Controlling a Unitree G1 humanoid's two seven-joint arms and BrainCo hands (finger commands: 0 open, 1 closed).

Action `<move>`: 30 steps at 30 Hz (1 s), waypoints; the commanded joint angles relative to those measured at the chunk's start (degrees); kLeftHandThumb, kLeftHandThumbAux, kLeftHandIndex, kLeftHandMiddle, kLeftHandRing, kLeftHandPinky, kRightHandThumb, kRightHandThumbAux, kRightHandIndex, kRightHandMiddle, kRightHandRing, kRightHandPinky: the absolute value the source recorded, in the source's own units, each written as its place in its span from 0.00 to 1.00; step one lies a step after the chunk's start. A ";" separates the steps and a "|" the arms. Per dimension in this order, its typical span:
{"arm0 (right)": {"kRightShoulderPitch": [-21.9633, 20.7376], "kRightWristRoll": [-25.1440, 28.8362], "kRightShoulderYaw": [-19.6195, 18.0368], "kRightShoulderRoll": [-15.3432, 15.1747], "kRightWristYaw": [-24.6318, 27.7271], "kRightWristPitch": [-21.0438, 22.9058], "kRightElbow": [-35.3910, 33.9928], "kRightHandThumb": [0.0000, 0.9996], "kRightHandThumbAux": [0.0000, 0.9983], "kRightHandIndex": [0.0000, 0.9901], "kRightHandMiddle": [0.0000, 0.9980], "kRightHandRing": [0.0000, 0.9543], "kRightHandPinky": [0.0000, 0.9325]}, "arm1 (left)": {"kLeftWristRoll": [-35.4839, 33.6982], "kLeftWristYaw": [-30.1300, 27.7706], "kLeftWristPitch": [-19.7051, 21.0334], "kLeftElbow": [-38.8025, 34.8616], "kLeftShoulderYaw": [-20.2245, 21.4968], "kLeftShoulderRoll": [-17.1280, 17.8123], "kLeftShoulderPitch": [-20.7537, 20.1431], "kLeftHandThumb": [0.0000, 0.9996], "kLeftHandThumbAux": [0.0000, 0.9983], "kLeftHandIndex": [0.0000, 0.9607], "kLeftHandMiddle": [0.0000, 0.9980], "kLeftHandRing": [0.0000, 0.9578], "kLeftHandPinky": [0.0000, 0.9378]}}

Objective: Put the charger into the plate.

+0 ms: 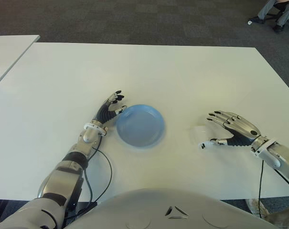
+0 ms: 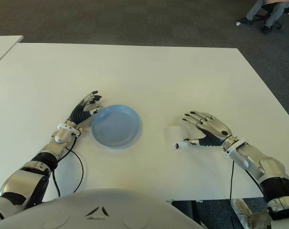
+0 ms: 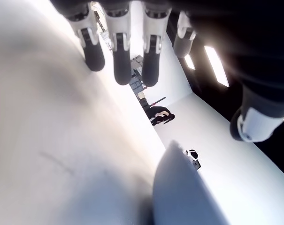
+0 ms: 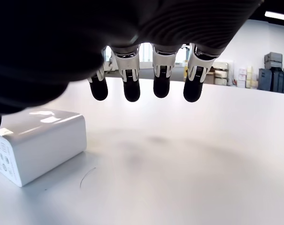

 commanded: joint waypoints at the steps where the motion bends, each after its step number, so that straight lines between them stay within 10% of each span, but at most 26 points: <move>1: -1.90 -1.39 2.01 0.73 -0.69 0.05 1.41 0.18 0.16 0.00 0.00 0.00 0.00 | 1.25 -2.91 4.29 3.34 -1.33 -0.74 5.40 0.00 0.51 0.10 0.21 0.21 0.18; 30: -7.92 -6.60 8.36 1.76 -8.55 2.38 5.76 0.18 0.13 0.00 0.00 0.00 0.00 | 0.35 -3.65 3.84 0.32 -1.00 -0.70 7.26 0.00 0.50 0.09 0.21 0.21 0.17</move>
